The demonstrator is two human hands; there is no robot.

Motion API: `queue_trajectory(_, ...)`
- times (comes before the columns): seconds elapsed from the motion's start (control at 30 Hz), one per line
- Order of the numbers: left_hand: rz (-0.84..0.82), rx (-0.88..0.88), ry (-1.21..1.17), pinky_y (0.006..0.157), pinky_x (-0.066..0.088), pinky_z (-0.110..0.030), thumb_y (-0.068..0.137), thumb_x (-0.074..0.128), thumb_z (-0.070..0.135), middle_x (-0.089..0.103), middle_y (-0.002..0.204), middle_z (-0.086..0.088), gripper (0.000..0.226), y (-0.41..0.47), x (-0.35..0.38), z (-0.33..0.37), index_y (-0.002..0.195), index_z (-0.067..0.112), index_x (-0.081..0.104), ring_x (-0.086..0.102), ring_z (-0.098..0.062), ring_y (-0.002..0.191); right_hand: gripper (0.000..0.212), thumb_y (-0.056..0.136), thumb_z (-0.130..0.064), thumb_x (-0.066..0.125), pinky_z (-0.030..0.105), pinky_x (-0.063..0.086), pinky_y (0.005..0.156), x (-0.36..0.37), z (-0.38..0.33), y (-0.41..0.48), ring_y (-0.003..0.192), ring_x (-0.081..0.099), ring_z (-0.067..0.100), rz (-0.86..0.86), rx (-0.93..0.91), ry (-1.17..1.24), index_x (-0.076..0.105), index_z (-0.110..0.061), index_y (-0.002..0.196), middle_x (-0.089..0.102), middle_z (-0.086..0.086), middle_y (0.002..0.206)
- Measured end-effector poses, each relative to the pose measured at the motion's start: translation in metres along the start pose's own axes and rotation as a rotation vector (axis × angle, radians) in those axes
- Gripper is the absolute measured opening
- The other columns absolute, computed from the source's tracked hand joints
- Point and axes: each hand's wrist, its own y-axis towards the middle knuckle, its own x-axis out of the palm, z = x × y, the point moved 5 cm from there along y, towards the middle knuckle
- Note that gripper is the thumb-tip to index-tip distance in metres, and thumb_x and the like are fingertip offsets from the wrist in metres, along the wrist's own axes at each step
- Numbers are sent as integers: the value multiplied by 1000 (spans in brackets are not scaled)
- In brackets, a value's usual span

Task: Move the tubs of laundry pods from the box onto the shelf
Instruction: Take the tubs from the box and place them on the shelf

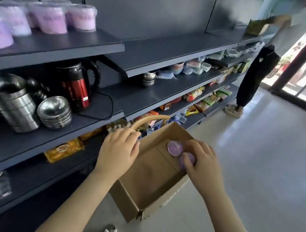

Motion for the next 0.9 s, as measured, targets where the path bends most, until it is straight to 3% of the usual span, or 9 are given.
queue_trajectory(0.17, -224, 13, -49, 82, 50, -33, 88, 61, 24, 65, 108, 4, 27, -11, 81, -1, 113, 16, 66, 60, -18, 101, 31, 89, -27, 64, 32, 45, 90, 66, 56, -7, 111, 54, 23, -144, 205, 31, 63, -17, 118, 62, -1, 119)
queue_trajectory(0.47, -559, -39, -117, 81, 54, -36, 84, 69, 21, 68, 104, 0, 28, 12, 198, -32, 111, 16, 70, 64, -22, 96, 38, 91, -25, 64, 29, 44, 94, 161, 125, 24, 117, 54, 21, -294, 489, 133, 57, -20, 128, 59, -3, 125)
queue_trajectory(0.63, -693, -3, -146, 96, 44, -37, 96, 49, 29, 60, 125, 1, 36, 38, 272, -46, 129, 19, 59, 54, -21, 116, 40, 90, -21, 65, 23, 39, 87, 211, 174, 50, 111, 56, 20, -276, 636, 212, 56, -16, 128, 62, 2, 118)
queue_trajectory(0.73, -717, 20, -155, 97, 41, -35, 97, 47, 30, 57, 129, 3, 36, 57, 326, -51, 131, 21, 56, 50, -19, 119, 39, 89, -21, 65, 25, 40, 87, 251, 215, 68, 110, 58, 21, -243, 722, 254, 56, -15, 127, 63, 3, 117)
queue_trajectory(0.83, -730, 44, -162, 95, 42, -36, 96, 50, 29, 57, 128, 0, 37, 76, 385, -51, 130, 19, 57, 52, -21, 117, 43, 91, -24, 63, 30, 43, 95, 299, 258, 83, 118, 55, 22, -194, 859, 345, 52, -16, 132, 57, 5, 129)
queue_trajectory(0.9, -755, 88, -154, 94, 42, -37, 95, 51, 30, 56, 130, 0, 38, 85, 428, -47, 131, 18, 56, 52, -22, 117, 50, 92, -26, 62, 27, 38, 98, 330, 289, 91, 125, 49, 22, -169, 941, 361, 47, -15, 138, 51, 7, 138)
